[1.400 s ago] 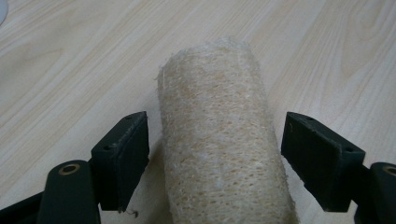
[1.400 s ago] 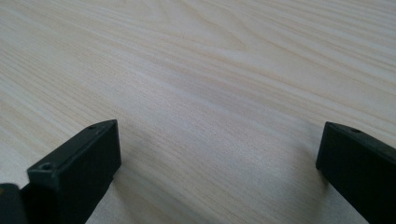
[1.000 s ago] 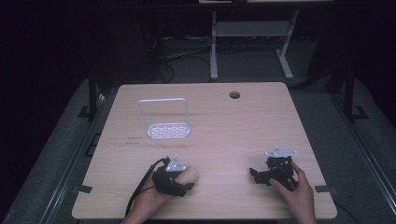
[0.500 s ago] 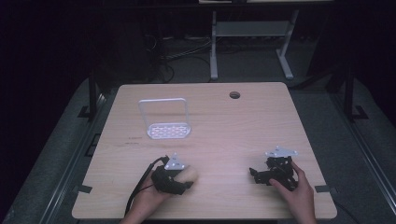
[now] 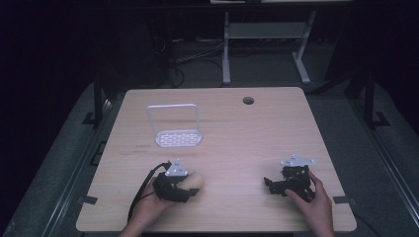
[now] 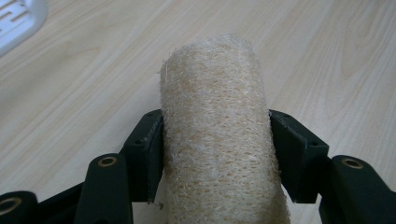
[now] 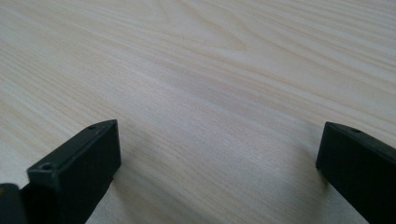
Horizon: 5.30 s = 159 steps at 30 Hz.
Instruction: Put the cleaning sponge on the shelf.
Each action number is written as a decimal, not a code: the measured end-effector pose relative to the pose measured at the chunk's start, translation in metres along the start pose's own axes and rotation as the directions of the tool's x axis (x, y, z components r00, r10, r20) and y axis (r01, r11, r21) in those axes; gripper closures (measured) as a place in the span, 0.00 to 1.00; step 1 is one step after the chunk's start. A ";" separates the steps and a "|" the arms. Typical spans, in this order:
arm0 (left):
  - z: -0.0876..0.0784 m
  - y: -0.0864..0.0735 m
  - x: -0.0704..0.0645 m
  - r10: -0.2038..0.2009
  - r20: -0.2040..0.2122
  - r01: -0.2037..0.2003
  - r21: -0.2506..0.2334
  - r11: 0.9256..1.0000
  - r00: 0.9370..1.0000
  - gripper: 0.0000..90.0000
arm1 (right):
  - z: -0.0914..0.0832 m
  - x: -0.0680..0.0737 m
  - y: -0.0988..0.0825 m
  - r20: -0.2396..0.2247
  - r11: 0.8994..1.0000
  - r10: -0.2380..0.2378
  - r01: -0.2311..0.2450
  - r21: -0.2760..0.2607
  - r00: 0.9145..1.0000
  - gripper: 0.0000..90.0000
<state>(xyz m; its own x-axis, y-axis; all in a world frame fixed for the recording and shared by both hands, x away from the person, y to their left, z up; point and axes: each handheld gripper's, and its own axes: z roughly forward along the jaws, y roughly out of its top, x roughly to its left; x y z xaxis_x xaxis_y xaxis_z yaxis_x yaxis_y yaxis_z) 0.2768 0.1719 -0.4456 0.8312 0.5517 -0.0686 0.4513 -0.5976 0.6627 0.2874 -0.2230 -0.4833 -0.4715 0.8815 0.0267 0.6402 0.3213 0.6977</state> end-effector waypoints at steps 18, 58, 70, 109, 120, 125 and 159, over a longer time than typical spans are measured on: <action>-0.015 -0.003 0.017 -0.014 -0.037 0.014 -0.011 1.000 0.999 0.45 | 0.000 0.000 0.000 0.000 1.000 0.000 0.000 0.000 1.000 0.00; -0.023 0.007 0.062 -0.056 -0.096 0.053 -0.037 0.998 0.994 0.45 | 0.000 0.000 0.000 0.000 1.000 0.000 0.000 0.000 1.000 0.00; -0.020 0.017 0.070 -0.048 -0.100 0.045 -0.031 0.999 0.994 0.45 | 0.000 0.000 0.000 0.000 1.000 0.000 0.000 0.000 1.000 0.00; -0.006 0.047 0.108 -0.058 -0.149 0.054 -0.031 0.998 0.987 0.45 | 0.000 0.000 0.000 0.000 1.000 0.000 0.000 0.000 1.000 0.00; 0.005 0.055 0.118 -0.063 -0.179 0.057 -0.037 0.998 0.982 0.45 | 0.000 0.000 0.000 0.000 1.000 -0.001 0.001 0.000 1.000 0.00; 0.015 0.053 0.123 -0.080 -0.195 0.076 -0.029 0.997 0.978 0.45 | 0.000 0.000 0.000 0.000 1.000 -0.001 0.001 0.000 1.000 0.00; 0.036 0.047 0.138 -0.114 -0.237 0.119 0.005 0.993 0.965 0.42 | 0.000 0.000 0.000 0.000 1.000 -0.002 0.002 0.000 1.000 0.00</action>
<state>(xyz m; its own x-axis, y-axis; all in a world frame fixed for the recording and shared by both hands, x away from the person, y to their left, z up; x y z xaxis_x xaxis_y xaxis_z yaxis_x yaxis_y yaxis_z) 0.4246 0.1990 -0.4506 0.6733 0.7385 0.0347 0.5485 -0.5305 0.6463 0.2875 -0.2231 -0.4833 -0.4727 0.8808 0.0259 0.6395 0.3227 0.6978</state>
